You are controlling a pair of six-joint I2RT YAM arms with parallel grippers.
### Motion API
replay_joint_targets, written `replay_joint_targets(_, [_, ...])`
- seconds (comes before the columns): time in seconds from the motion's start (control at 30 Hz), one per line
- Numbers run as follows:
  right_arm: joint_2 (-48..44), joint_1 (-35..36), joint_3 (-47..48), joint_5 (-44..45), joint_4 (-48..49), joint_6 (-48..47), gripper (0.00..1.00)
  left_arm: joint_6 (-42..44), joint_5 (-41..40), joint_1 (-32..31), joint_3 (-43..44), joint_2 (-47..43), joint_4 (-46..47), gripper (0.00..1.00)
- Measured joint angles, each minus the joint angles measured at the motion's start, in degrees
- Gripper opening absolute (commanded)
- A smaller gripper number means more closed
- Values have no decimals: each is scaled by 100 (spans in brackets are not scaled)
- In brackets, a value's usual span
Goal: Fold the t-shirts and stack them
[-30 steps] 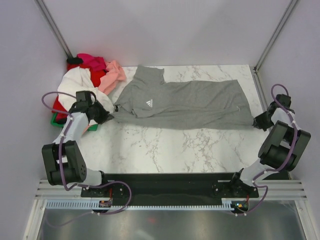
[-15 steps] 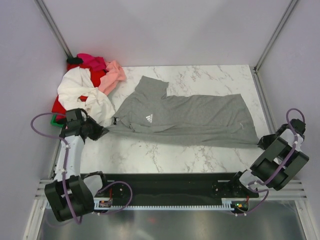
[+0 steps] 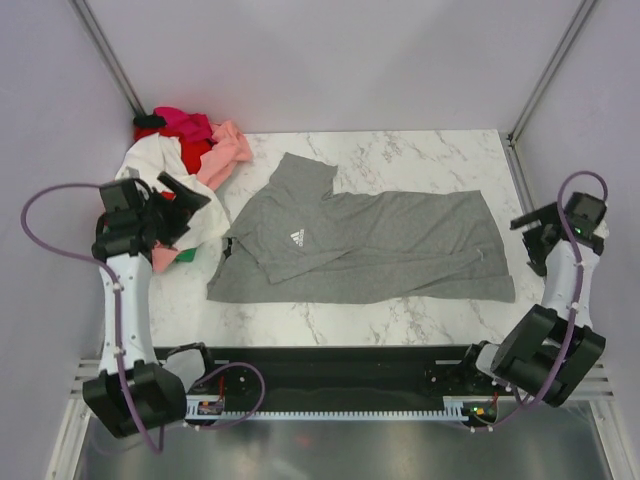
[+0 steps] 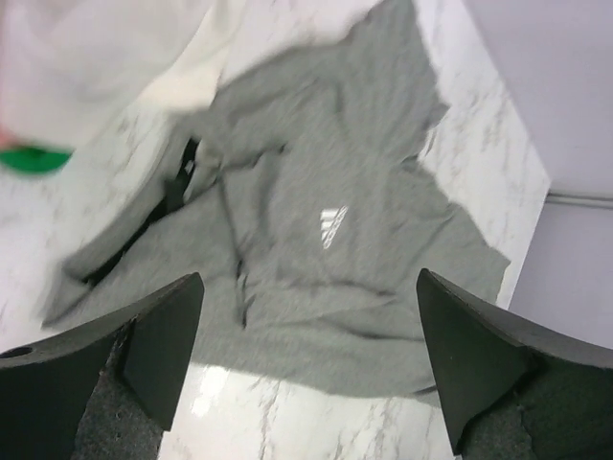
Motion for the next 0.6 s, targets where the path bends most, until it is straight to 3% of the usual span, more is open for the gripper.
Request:
replay_joint_targets(0.1, [197, 1110, 892, 367, -13, -72, 98, 166, 35, -210, 1198, 1088, 256, 98])
replay_joint_targets(0.2, [1051, 1893, 2221, 586, -83, -304, 97, 514, 33, -675, 2485, 2400, 444, 97])
replay_joint_targets(0.33, [2225, 2216, 3327, 664, 22, -702, 98, 979, 63, -1246, 4223, 4299, 634, 91])
replay_joint_targets(0.47, [2946, 2374, 3637, 658, -50, -1038, 98, 1248, 267, -1526, 5906, 6096, 643, 84])
replay_joint_targets(0.6, [3394, 2594, 3952, 651, -157, -1257, 97, 1274, 424, -1657, 7584, 7866, 636, 85])
